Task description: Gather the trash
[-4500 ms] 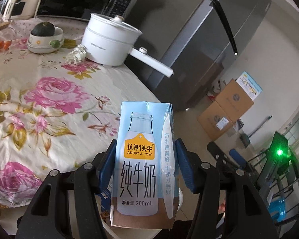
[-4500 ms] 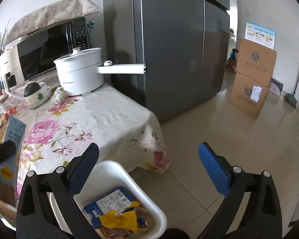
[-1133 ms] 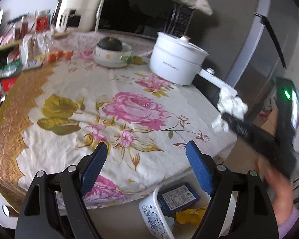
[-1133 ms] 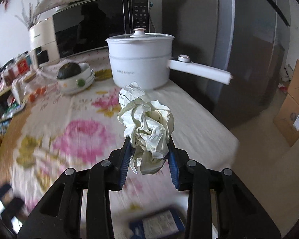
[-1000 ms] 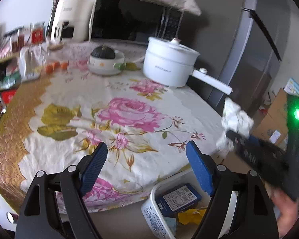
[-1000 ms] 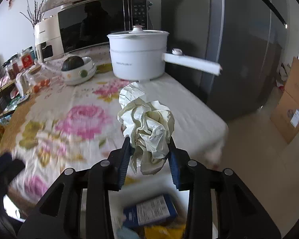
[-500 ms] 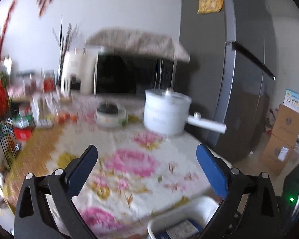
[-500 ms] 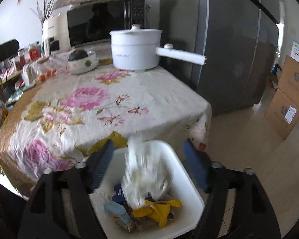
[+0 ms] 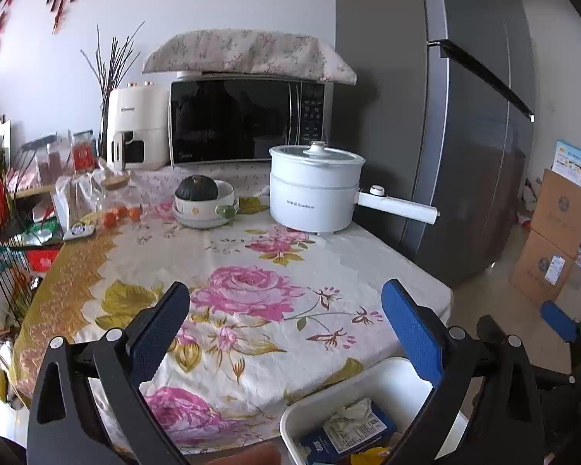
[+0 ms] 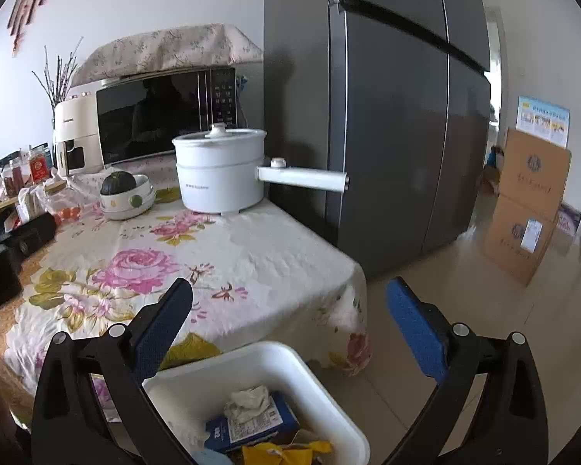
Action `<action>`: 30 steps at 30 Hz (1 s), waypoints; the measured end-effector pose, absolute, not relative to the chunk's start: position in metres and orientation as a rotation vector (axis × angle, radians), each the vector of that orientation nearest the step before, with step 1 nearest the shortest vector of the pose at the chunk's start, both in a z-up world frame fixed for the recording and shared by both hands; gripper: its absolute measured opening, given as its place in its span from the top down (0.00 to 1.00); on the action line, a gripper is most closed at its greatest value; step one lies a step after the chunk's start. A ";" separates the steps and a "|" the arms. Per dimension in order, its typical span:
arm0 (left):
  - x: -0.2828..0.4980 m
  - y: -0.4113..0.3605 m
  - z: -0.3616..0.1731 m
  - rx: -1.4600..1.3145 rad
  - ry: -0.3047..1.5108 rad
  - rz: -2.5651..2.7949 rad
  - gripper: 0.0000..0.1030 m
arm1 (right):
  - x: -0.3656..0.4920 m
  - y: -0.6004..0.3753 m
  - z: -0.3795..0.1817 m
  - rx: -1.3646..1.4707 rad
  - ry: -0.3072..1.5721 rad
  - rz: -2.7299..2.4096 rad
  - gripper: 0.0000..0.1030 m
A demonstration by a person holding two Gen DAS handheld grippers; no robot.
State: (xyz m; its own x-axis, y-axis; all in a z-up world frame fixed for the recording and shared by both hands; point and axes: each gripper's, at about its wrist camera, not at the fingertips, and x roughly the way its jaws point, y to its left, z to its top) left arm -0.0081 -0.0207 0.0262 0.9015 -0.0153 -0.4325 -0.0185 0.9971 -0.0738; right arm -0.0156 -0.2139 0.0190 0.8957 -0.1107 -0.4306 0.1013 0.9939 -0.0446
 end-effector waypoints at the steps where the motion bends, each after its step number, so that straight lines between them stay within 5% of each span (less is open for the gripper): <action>1: -0.008 -0.021 0.024 -0.080 0.453 0.004 0.06 | -0.017 -0.212 0.021 -0.036 0.436 -0.113 0.07; 30: 0.007 -0.017 0.005 -0.125 0.592 0.005 0.06 | -0.018 -0.209 0.032 -0.037 0.373 -0.199 0.07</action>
State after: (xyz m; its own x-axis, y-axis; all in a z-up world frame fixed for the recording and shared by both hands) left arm 0.0070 -0.0173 0.0049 0.8302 -0.0312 -0.5567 -0.0407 0.9924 -0.1164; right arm -0.0183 -0.2090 0.0317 0.9121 -0.1997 -0.3580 0.1863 0.9798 -0.0721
